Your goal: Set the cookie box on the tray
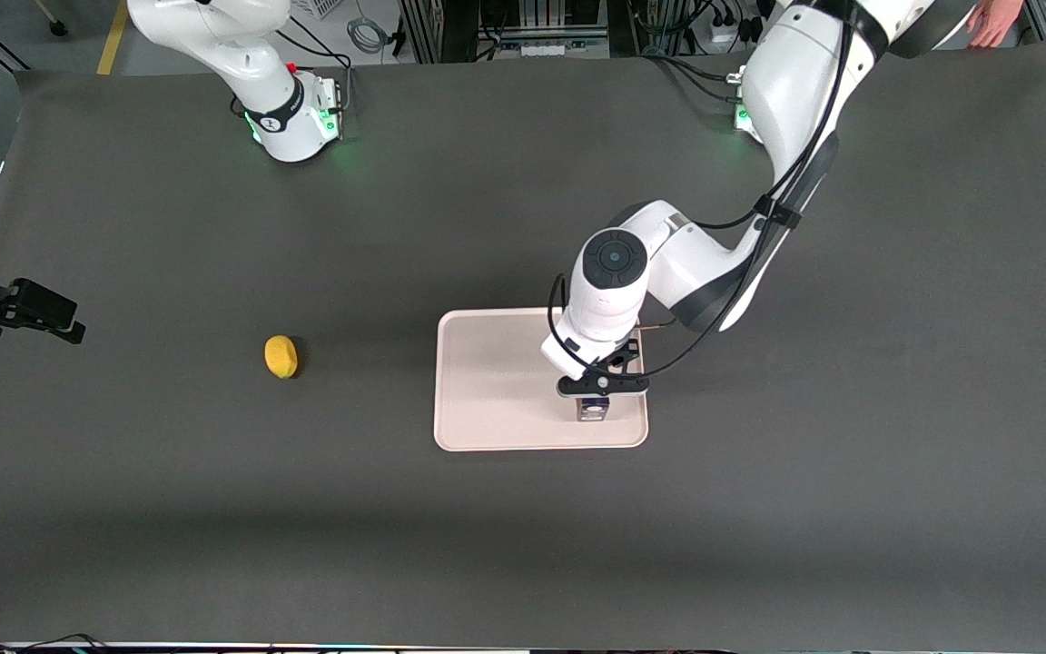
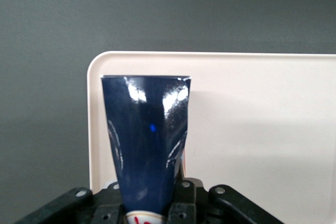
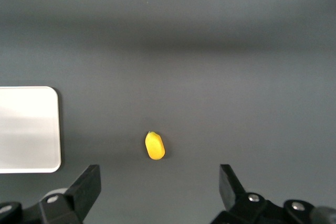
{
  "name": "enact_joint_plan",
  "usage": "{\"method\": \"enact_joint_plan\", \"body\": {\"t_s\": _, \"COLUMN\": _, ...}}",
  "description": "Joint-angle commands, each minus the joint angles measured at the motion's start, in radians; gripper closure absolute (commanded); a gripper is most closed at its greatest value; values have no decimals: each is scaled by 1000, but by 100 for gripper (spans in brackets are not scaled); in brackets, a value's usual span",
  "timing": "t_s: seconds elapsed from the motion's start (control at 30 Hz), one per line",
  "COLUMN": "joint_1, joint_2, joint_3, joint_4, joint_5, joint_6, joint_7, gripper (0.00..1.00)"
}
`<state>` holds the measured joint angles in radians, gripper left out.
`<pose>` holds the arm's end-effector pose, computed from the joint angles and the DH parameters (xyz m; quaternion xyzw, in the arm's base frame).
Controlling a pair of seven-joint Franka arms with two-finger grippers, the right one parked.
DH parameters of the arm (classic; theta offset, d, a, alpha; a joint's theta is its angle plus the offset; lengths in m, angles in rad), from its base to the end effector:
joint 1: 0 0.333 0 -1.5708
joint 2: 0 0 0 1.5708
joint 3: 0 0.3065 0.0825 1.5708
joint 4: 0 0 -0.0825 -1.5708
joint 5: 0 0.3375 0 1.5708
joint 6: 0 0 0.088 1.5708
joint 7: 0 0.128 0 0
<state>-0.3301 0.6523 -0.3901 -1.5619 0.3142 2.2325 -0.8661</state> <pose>0.5335 -0.3968 0.2880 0.9990 0.0210 0.0348 0.0185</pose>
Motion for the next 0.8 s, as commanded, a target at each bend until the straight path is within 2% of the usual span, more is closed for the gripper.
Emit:
{"method": "enact_joint_plan", "body": {"t_s": 0.0, "joint_1": 0, "joint_2": -3, "joint_3": 28, "joint_4": -55, "joint_5": 20, "joint_6": 65, "joint_7": -28, "gripper": 72}}
{"method": "enact_joint_plan", "body": {"t_s": 0.23, "joint_1": 2, "joint_2": 12, "joint_3": 33, "joint_4": -55, "joint_5": 20, "joint_6": 67, "joint_7": -30, "gripper": 71}}
{"method": "enact_joint_plan", "body": {"t_s": 0.5, "joint_1": 2, "joint_2": 20, "joint_3": 46, "joint_4": -53, "joint_5": 20, "joint_6": 67, "joint_7": -31, "gripper": 57}}
{"method": "enact_joint_plan", "body": {"t_s": 0.63, "joint_1": 2, "joint_2": 24, "joint_3": 46, "joint_4": -52, "joint_5": 20, "joint_6": 68, "joint_7": -31, "gripper": 44}}
{"method": "enact_joint_plan", "body": {"t_s": 0.77, "joint_1": 2, "joint_2": 27, "joint_3": 46, "joint_4": -52, "joint_5": 19, "joint_6": 72, "joint_7": -33, "gripper": 27}}
